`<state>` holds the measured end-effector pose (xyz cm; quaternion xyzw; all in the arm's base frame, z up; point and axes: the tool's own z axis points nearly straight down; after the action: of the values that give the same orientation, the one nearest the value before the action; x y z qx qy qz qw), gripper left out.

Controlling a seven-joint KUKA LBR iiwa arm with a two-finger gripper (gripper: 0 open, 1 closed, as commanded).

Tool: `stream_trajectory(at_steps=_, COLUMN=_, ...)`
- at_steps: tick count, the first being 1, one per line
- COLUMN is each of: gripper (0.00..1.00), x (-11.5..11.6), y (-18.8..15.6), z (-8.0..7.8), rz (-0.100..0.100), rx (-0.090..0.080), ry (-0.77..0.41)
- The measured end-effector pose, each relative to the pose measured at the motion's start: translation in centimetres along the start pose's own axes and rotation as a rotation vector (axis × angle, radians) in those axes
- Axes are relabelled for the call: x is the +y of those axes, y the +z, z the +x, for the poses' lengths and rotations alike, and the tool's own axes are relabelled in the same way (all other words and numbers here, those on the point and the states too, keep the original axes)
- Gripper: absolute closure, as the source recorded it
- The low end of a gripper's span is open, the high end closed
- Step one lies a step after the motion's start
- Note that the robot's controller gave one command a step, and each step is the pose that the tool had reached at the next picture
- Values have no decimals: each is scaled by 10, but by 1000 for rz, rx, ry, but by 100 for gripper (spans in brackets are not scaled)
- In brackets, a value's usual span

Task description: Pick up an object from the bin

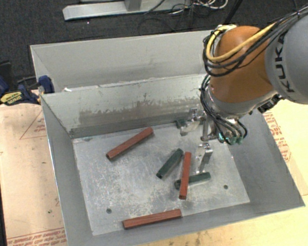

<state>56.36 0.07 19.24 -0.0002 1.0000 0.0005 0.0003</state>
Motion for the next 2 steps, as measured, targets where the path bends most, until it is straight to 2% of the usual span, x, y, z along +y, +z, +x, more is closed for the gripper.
stream_trajectory(at_steps=1, gripper=100, x=-23, y=108, z=-70, rz=-2, rx=-15, ry=19)
stream_trajectory(at_steps=2, gripper=0, x=-24, y=110, z=-73, rz=0, rx=-36, ry=21)
